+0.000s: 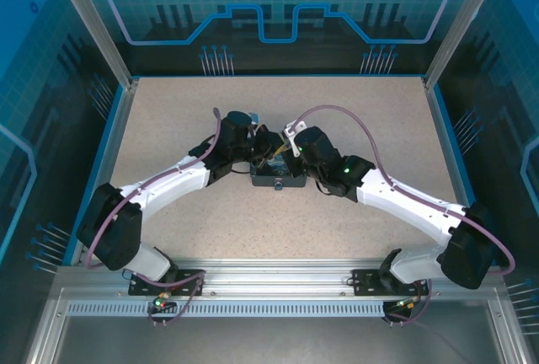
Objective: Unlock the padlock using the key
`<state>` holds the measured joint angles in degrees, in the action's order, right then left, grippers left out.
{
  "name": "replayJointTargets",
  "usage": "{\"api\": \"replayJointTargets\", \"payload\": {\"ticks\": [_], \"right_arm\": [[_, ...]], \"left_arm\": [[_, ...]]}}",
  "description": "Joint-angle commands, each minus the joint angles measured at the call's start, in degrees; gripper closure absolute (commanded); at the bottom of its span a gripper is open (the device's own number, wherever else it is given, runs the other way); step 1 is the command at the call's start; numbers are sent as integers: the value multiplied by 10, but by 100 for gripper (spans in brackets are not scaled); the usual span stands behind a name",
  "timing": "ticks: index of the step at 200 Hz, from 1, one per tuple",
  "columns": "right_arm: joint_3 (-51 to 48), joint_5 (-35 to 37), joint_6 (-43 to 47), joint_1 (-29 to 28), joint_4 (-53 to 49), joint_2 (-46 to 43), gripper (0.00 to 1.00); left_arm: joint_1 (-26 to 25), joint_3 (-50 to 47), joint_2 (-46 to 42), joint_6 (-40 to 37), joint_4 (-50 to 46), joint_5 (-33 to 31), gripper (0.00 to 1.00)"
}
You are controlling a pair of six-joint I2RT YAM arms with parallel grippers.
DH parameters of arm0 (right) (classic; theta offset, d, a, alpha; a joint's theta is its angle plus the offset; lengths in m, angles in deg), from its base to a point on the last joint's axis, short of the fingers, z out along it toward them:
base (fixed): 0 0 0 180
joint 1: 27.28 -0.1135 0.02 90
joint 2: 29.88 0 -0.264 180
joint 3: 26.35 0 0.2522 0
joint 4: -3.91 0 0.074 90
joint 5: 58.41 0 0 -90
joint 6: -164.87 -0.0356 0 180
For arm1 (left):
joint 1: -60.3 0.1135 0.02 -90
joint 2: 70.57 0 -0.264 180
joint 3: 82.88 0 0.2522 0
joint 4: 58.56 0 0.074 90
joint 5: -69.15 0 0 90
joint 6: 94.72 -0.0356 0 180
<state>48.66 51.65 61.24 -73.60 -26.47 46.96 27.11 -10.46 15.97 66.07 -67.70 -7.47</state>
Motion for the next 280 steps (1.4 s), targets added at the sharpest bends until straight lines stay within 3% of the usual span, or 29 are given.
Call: {"api": "replayJointTargets", "payload": {"ticks": [1, 21, 93, 183, 239, 280], "right_arm": [[34, -25, -37, 16, -32, -20, 53], [53, -37, -60, 29, -64, -32, 44], [133, -89, -165, 75, -150, -45, 27], [262, -231, -241, 146, -179, 0, 24], [307, -371, -309, 221, -155, 54, 24], [351, -406, -325, 245, -152, 87, 23]], "left_arm": [[-3, -8, 14, -14, 6, 3, 100], [-3, -6, 21, -19, 12, -5, 100], [-3, -16, 18, -58, 72, -21, 100], [-1, -12, -59, -121, 80, -58, 100], [-1, 43, -16, -140, 162, -58, 100], [2, 82, 7, -169, 192, -88, 100]]}}
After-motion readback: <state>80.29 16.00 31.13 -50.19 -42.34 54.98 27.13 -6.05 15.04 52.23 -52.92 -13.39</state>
